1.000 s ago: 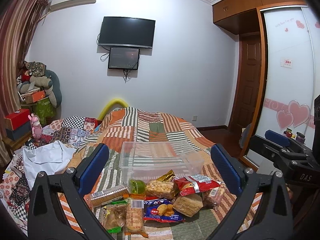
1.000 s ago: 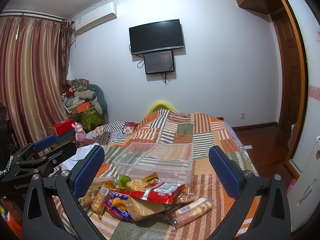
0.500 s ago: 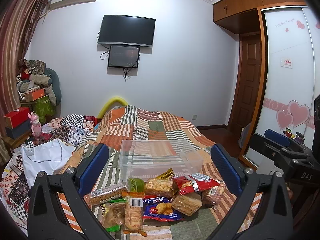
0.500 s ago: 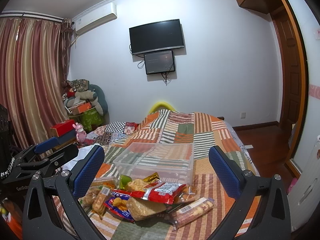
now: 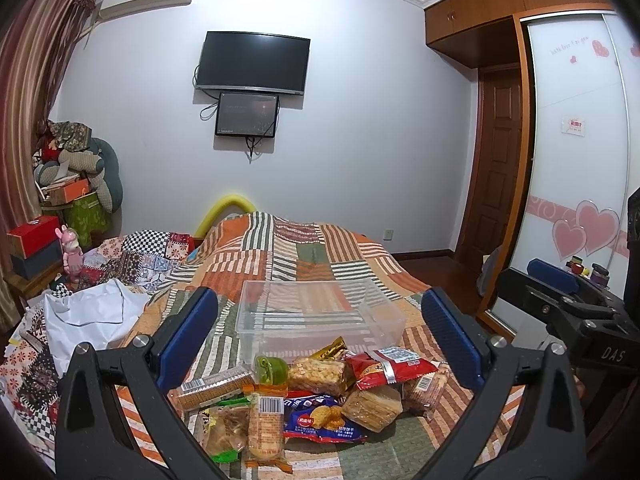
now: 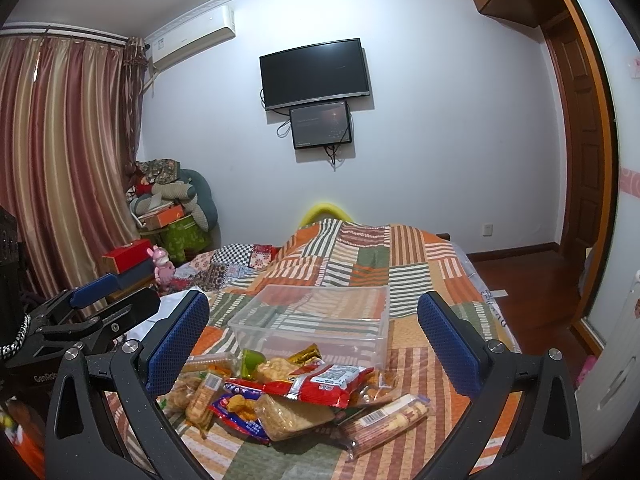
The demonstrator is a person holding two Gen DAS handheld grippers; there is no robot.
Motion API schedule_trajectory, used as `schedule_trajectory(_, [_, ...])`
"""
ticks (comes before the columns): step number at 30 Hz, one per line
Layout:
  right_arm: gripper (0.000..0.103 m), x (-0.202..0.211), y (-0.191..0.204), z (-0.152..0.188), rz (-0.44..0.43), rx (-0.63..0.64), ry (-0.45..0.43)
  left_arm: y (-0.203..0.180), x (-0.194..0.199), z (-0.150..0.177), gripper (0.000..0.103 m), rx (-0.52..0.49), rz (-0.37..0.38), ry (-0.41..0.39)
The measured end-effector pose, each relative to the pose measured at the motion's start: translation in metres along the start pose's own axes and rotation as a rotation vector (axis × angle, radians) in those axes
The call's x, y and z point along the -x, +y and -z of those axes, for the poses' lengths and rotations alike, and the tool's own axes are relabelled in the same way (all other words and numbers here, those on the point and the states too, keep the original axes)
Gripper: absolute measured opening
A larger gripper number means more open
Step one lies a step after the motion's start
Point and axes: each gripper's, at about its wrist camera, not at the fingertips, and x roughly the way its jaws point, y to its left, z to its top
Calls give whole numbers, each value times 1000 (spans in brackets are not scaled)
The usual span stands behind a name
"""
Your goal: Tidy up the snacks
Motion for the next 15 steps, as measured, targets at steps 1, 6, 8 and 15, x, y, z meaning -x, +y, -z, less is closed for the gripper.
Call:
schedule_trajectory(1, [103,0,0,0,0,-1,-1,-1,0,0,103,-1,-1,-1])
schedule_trajectory(6, [103,1,0,0,-8,-10,1,-1,2,-1,103,2,-1,-4])
schedule_trajectory(8, [103,0,-2,0,-9,-11,2,-1,2,-1,103,1,-3,-6])
schedule_trajectory(15, [103,-3,-5,2,5,-8,6,-1,-1,0,103,-10,-1,-3])
